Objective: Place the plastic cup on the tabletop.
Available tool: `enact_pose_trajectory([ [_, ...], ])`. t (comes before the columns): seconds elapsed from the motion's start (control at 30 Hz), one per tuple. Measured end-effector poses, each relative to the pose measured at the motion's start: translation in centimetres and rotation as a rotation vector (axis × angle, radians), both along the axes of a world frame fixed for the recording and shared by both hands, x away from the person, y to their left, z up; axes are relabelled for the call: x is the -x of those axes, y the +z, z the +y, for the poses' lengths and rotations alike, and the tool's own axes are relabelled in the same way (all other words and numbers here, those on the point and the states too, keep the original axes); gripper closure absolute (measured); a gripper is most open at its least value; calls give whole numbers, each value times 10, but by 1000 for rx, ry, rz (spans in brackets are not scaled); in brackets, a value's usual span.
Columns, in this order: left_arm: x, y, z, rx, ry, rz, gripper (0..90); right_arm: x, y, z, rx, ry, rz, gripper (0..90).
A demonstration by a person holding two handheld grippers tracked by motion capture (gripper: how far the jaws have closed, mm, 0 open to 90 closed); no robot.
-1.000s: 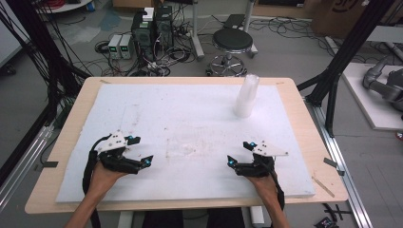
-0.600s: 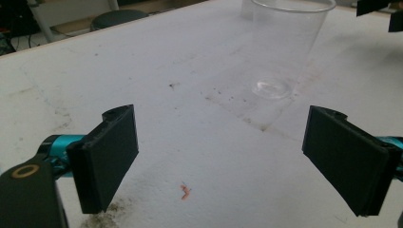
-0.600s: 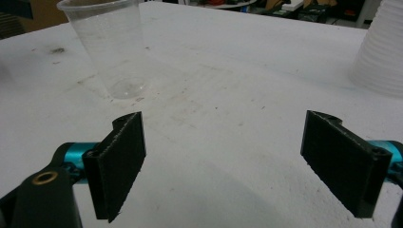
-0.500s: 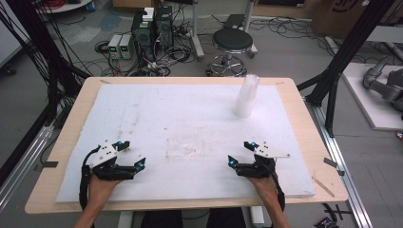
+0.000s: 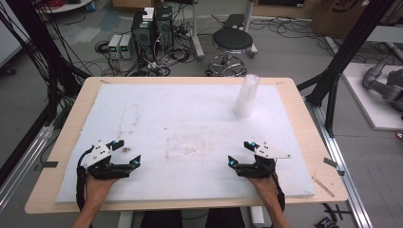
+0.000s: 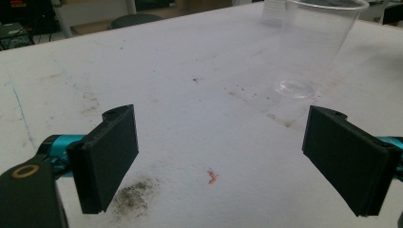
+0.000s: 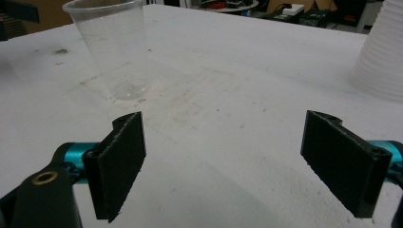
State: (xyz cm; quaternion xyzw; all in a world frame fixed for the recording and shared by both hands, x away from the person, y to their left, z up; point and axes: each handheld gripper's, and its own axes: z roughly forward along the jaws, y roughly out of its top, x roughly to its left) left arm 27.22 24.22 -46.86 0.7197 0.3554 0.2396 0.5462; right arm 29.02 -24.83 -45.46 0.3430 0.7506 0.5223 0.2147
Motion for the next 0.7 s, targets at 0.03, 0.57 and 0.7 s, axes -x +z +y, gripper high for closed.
enact_pose_trajectory([
  [0.03,0,0,0,-2,-2,0,116,0,0,0,0,0,-1,151],
  [0.57,1,-1,-2,-20,0,-7,119,0,0,0,0,4,8,152],
  [0.7,0,-1,-2,-21,-1,-1,120,0,0,0,-1,7,7,152],
])
